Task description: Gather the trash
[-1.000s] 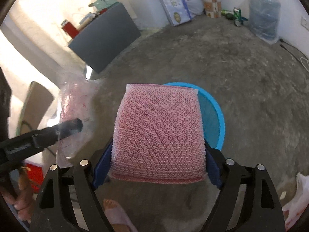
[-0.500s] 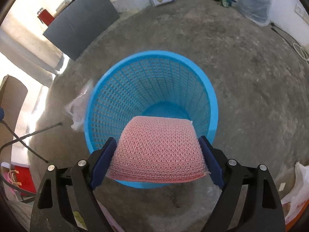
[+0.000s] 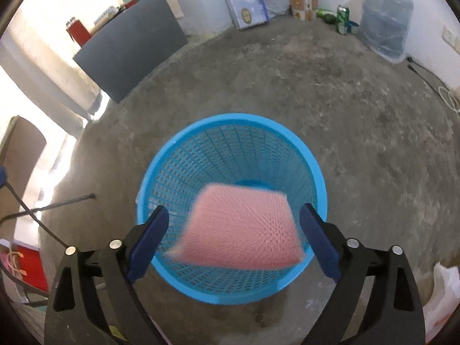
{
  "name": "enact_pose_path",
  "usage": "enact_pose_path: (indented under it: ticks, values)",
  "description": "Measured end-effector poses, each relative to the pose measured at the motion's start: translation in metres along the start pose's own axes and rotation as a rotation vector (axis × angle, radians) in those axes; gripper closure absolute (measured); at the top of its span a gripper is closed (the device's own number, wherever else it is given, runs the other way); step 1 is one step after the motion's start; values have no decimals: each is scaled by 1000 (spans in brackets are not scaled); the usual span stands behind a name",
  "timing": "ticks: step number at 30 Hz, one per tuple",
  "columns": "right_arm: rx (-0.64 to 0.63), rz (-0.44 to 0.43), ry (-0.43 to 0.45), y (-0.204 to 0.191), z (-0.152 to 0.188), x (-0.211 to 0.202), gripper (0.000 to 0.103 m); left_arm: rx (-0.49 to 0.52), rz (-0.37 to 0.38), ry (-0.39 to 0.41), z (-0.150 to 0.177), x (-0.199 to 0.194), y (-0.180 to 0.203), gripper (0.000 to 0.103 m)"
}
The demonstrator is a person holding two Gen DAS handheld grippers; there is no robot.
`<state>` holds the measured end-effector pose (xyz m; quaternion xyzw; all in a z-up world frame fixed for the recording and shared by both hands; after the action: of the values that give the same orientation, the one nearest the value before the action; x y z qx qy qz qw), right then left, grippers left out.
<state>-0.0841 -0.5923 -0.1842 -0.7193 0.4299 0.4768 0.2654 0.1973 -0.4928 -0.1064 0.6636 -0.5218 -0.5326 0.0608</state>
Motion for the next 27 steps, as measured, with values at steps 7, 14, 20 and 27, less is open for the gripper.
enact_pose_path:
  ticks: [7,14,20,27]
  values:
    - [14,-6,-40,4,14,15,14,33,-52,-39,42,-14,-4,29]
    - [-6,-164,-1,-7,26,-24,14,180,33,-32,80,-76,33,28]
    - [-160,-349,59,-79,-4,-76,14,201,87,134,74,-194,42,19]
    - [-288,-373,-158,-206,-33,-23,14,173,-193,392,84,-332,-3,12]
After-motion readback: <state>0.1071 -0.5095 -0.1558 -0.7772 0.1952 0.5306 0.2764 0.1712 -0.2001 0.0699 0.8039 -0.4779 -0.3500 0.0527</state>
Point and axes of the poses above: each gripper's, at about its wrist camera, not at the fingertips, and x roughly the way its jaws point, y to its right, z to its underside, the point moved 1 cm from there along x, roughly the way its jaws point, and after that the axes turned 13 degrees about z, right-handed, at the moved point
